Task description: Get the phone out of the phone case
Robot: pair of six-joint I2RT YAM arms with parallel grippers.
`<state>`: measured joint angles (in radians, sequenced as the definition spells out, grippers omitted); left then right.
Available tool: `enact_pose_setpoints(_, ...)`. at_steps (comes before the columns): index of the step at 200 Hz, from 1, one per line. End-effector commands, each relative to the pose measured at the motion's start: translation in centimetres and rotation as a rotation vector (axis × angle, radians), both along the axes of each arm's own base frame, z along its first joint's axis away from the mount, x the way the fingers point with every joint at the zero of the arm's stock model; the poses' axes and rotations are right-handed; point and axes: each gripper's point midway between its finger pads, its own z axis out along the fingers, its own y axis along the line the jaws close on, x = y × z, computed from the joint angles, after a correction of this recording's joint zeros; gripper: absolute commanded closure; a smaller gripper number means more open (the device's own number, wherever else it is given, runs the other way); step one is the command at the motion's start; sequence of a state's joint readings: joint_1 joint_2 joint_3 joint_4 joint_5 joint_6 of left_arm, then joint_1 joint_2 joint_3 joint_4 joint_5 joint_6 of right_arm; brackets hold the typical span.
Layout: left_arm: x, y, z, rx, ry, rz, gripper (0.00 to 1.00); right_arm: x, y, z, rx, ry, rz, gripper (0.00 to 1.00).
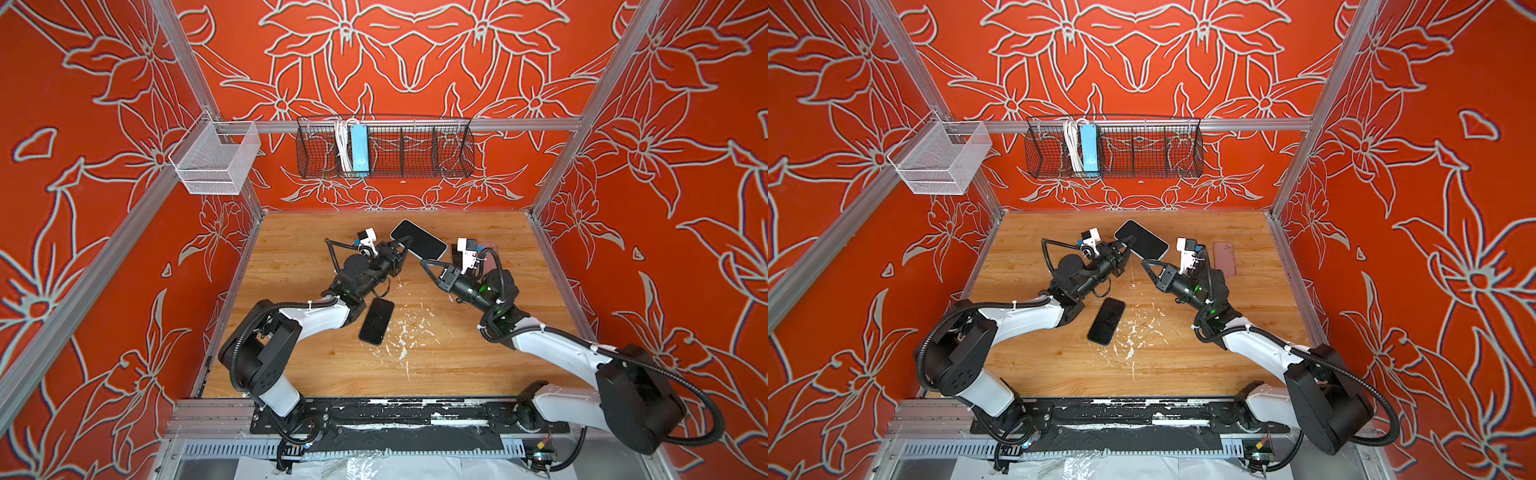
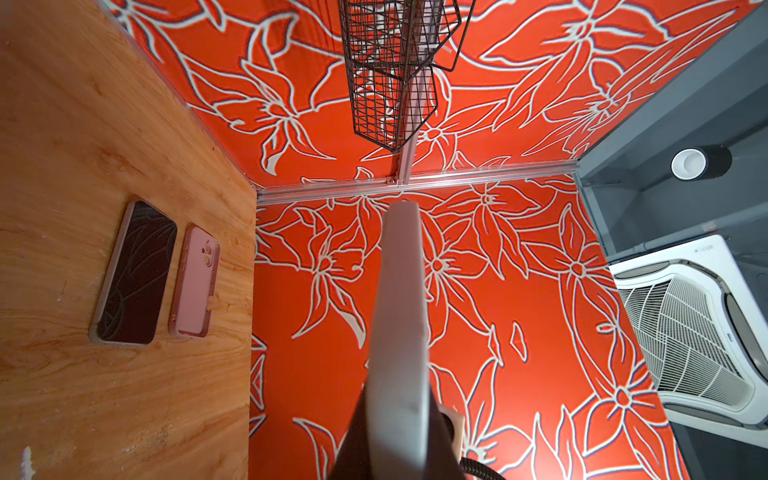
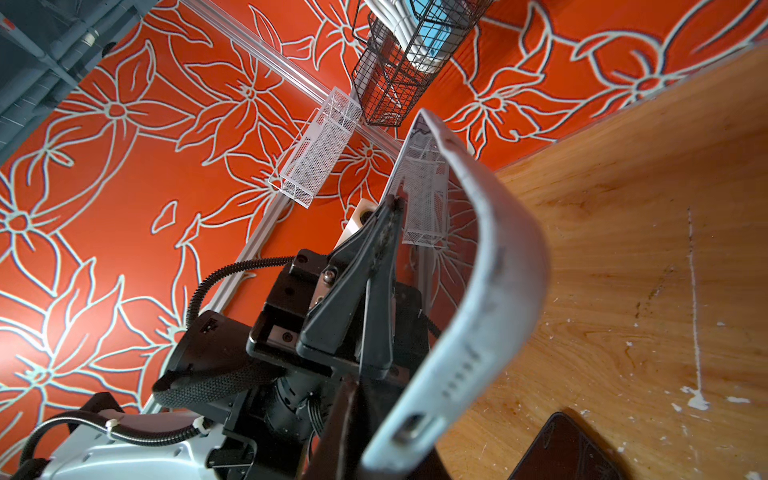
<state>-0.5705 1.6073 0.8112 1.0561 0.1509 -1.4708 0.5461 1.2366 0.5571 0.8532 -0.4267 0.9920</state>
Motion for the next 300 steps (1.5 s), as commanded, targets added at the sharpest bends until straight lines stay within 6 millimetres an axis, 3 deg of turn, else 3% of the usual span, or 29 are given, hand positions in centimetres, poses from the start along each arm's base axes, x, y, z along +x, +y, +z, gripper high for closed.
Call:
enact_pose_setpoints(1, 0.3, 0.1, 2.1, -0.044, -0.035, 0.020, 1.00, -0.3, 0.4, -0.2, -0.139, -0.119, -0.023, 0.89)
enact_pose_setpoints(55, 0.2, -0.2, 2.3, -0.072, 0.019, -0.002, 1.00, -0.5, 0.4, -1.7, -0.328, -0.232, -0.053, 0.90)
enact_pose_setpoints(165, -2.5, 0.8, 6.2, -0.058, 0.038, -0.038, 1.00, -0.1, -0.4, -3.7, -0.434, -0.267, -0.091, 0.94)
enact_pose_setpoints(245, -3.5, 0.7, 7.9, -0.092, -0.015, -0.079, 1.00, -0.3, -1.2, -3.8, -0.377, -0.237, -0.095, 0.98)
enact_pose_setpoints(300, -3.4, 0.6, 7.9, -0.041, -0.067, -0.084, 1.00, -2.1, -1.4, -1.5, -0.314, -0.252, 0.003, 0.92)
